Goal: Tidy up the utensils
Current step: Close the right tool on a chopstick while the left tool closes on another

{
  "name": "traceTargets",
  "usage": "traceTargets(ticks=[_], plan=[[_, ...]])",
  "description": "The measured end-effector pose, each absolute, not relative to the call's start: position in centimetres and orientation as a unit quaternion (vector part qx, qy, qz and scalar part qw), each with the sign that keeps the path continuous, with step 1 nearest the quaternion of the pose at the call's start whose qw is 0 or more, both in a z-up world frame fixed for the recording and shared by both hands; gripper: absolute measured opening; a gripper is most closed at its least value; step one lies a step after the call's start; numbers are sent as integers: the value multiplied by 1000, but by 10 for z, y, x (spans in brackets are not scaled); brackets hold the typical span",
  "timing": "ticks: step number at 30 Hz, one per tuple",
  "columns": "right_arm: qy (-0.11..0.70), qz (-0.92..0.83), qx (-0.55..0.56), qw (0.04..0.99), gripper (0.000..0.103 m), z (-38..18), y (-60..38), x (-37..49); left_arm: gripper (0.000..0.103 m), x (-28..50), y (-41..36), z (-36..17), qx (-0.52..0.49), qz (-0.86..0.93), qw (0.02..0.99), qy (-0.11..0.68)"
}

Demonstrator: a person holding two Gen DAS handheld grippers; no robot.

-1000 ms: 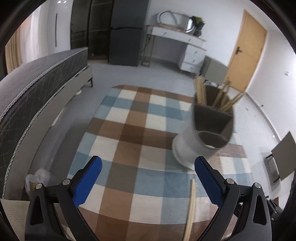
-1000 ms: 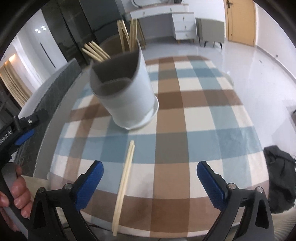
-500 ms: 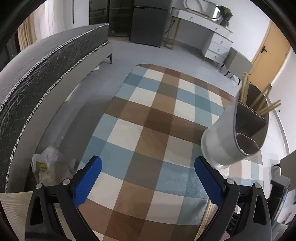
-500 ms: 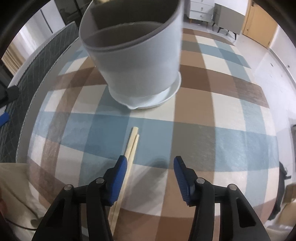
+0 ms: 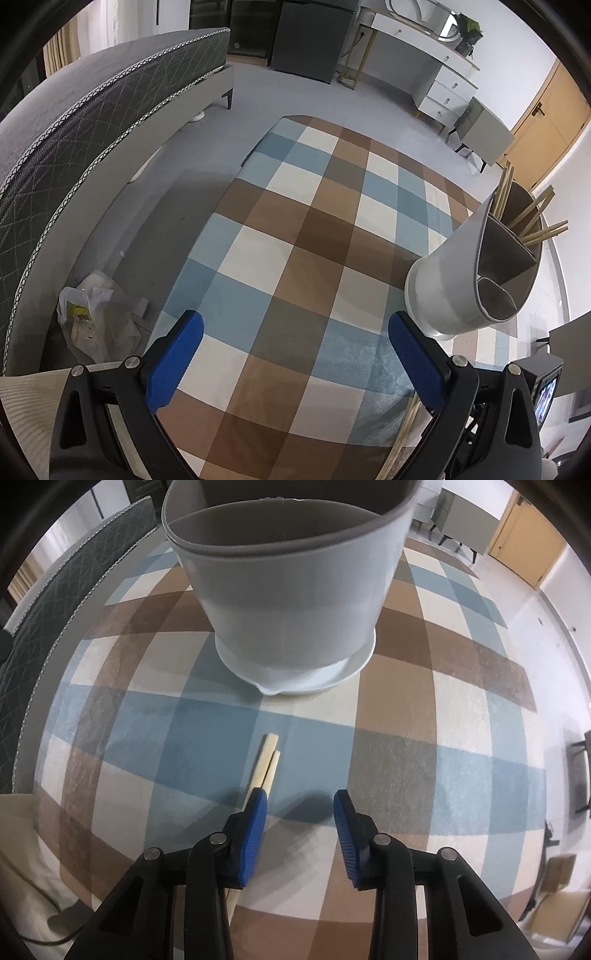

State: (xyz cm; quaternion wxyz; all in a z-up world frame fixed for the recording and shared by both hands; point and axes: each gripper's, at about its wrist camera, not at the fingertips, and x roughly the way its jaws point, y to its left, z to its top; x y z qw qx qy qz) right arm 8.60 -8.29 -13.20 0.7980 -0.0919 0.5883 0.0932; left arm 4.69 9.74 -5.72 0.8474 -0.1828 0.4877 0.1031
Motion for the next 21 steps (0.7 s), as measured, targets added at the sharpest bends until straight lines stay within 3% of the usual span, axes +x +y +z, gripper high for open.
traceTargets(ticks=[6,13,17,21], plan=[[594,94,-99,793,24,-136,-73,97,98,48,104,-61,-192,112,840,496],[588,95,-87,799,24,-141,-78,102,98,50,102,-65,-186,115,836,503],[576,96,-86,807,5,-143,-79,106,98,52,100,-67,-174,107,836,509],[567,107,-46,815,3,-140,-98,111,98,53,98,-70,-161,104,838,511]])
